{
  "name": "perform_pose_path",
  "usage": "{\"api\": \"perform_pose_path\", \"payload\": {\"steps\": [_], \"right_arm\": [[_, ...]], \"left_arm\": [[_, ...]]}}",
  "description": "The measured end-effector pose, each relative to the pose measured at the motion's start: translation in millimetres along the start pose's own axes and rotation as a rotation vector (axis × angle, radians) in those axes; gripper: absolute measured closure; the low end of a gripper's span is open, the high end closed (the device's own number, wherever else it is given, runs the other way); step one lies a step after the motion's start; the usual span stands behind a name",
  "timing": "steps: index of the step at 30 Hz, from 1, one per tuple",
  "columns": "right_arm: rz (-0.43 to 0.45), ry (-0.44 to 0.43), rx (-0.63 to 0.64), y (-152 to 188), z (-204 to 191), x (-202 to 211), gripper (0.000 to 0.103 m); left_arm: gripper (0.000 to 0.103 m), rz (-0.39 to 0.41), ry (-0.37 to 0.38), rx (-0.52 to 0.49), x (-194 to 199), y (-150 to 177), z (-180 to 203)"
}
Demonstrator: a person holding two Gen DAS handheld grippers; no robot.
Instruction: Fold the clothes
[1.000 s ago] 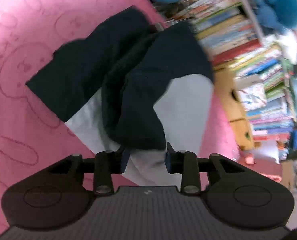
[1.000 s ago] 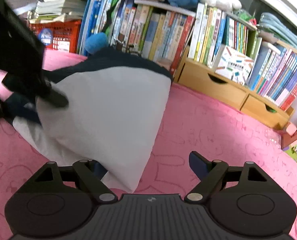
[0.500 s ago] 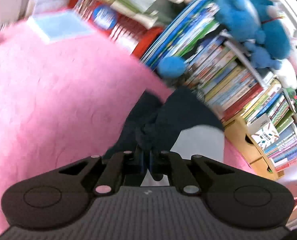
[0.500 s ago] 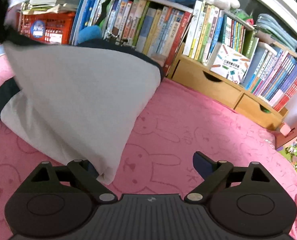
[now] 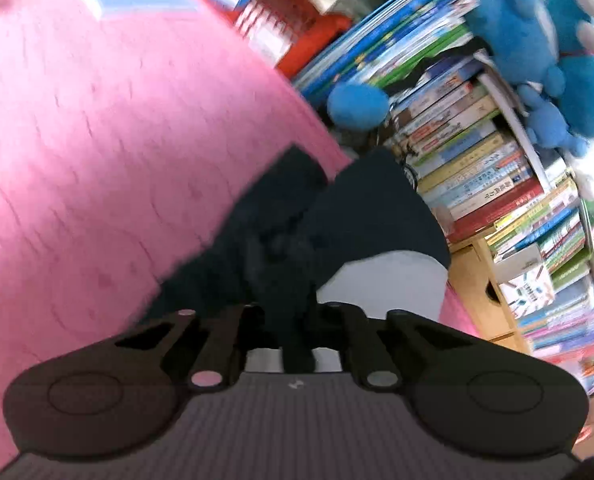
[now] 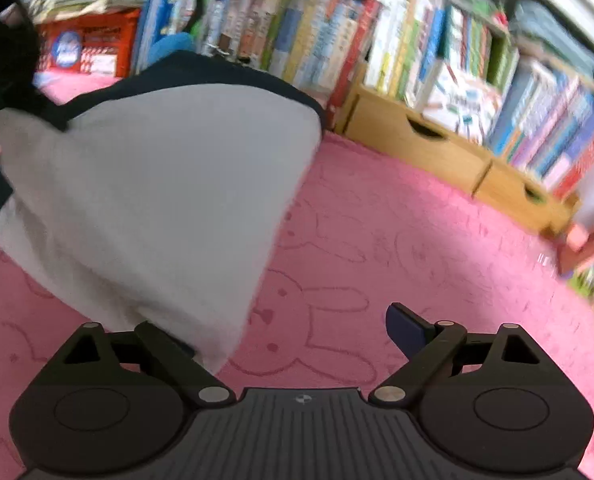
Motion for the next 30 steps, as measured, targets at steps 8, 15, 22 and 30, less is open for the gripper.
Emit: {"api": "perform_pose_path", "payload": {"steps": [8, 15, 22, 30], "right_arm": [[-0.012, 0.002, -0.024, 0, -1, -1, 0.008], [-0.023, -0.010, -0.048, 0, 3, -3, 0.005], [-0.026, -0.020, -0.078, 1, 7, -2, 0.004], [-0.023, -0.037, -0.070, 0, 10, -2, 0.004]], "left_arm": [[0.095, 0.038, -0.094, -0.181, 5, 10, -19], [0.092, 0.055, -0.172, -0.338, 3, 10, -35], [0.102, 0.057, -0.369, -0.329, 2, -8, -83], [0.100, 0.180, -0.139, -0.514, 50, -19, -16]]}}
Point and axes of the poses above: each gripper's, at about its wrist camera, not at the fingertips, and x roughly against the way its jaws point, z to its right, y to its underside, the point moved 5 cm from there along -x, roughly the way its jaws point, and after that the axes turned 7 degrees about -y, right-handed, at the moved point
